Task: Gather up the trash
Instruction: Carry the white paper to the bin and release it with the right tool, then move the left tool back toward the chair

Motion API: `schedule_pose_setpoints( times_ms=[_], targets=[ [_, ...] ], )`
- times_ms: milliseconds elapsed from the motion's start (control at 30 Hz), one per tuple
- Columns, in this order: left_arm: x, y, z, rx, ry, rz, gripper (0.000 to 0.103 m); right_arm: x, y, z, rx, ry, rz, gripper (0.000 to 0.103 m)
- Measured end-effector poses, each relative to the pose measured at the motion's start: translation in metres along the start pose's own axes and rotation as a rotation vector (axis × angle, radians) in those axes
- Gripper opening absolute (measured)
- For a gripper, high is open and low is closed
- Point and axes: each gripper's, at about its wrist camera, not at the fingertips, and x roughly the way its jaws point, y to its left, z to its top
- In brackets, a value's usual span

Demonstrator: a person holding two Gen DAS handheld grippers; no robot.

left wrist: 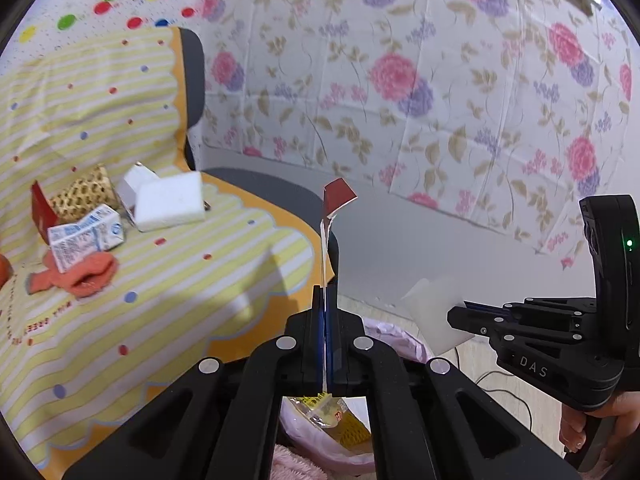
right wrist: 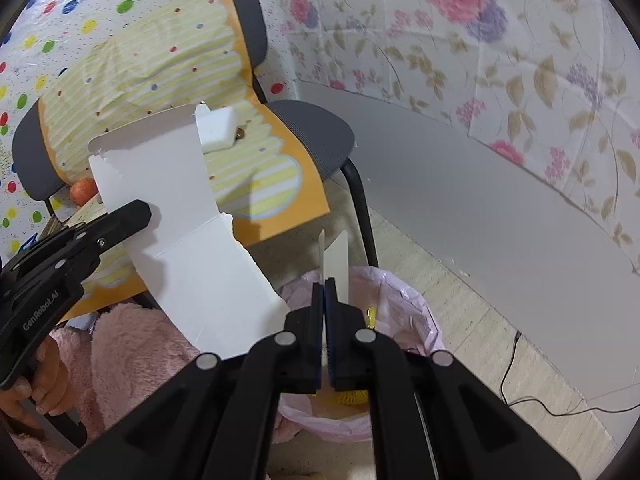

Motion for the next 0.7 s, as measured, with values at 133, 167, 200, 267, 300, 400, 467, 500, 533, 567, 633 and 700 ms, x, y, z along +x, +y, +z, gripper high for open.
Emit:
schedule_pose_setpoints(
  times_ms=[133, 167, 200, 267, 300, 400, 467, 500, 533, 567, 633, 700],
  targets=[
    [0.020, -0.002, 0.001, -0.003, 0.042, -0.010, 0.003, 0.013, -0.009, -0.002, 0.011, 0.015, 0.001, 0.002],
    [0.024, -0.003, 0.002, -0.006, 0.049, -0.011, 0.003, 0.016, -0.010, -0.003, 0.009, 0.017, -0.001, 0.003],
    [0.028, -0.003, 0.002, -0.010, 0.057, -0.012, 0.003, 0.018, -0.011, -0.003, 0.008, 0.021, -0.007, 0.003],
    [0.035, -0.003, 0.004, -0.017, 0.073, -0.009, 0.009, 0.023, -0.015, -0.002, 0.015, 0.025, -0.009, 0.015],
    [0.037, -0.003, 0.004, -0.020, 0.077, -0.015, 0.016, 0.025, -0.017, -0.002, 0.020, 0.025, -0.008, 0.020],
    [0.039, -0.002, 0.005, -0.029, 0.078, -0.025, 0.031, 0.027, -0.021, -0.003, 0.027, 0.024, -0.013, 0.029],
    [0.036, 0.000, 0.004, -0.030, 0.076, -0.016, 0.032, 0.027, -0.022, -0.003, 0.036, 0.025, -0.008, 0.029],
    [0.034, 0.002, 0.005, -0.033, 0.074, -0.012, 0.034, 0.026, -0.023, -0.003, 0.037, 0.025, -0.005, 0.029],
    [0.031, 0.005, 0.005, -0.039, 0.071, -0.002, 0.035, 0.026, -0.023, -0.002, 0.036, 0.028, -0.006, 0.029],
    [0.028, 0.009, 0.005, -0.047, 0.067, 0.008, 0.036, 0.026, -0.024, -0.001, 0.035, 0.029, -0.008, 0.029],
    [0.021, 0.016, 0.006, -0.059, 0.059, 0.027, 0.039, 0.022, -0.023, 0.000, 0.034, 0.025, -0.005, 0.029],
    [0.012, 0.024, 0.005, -0.062, 0.058, 0.074, 0.044, 0.015, -0.020, 0.003, 0.030, 0.016, -0.009, 0.029]
  ],
)
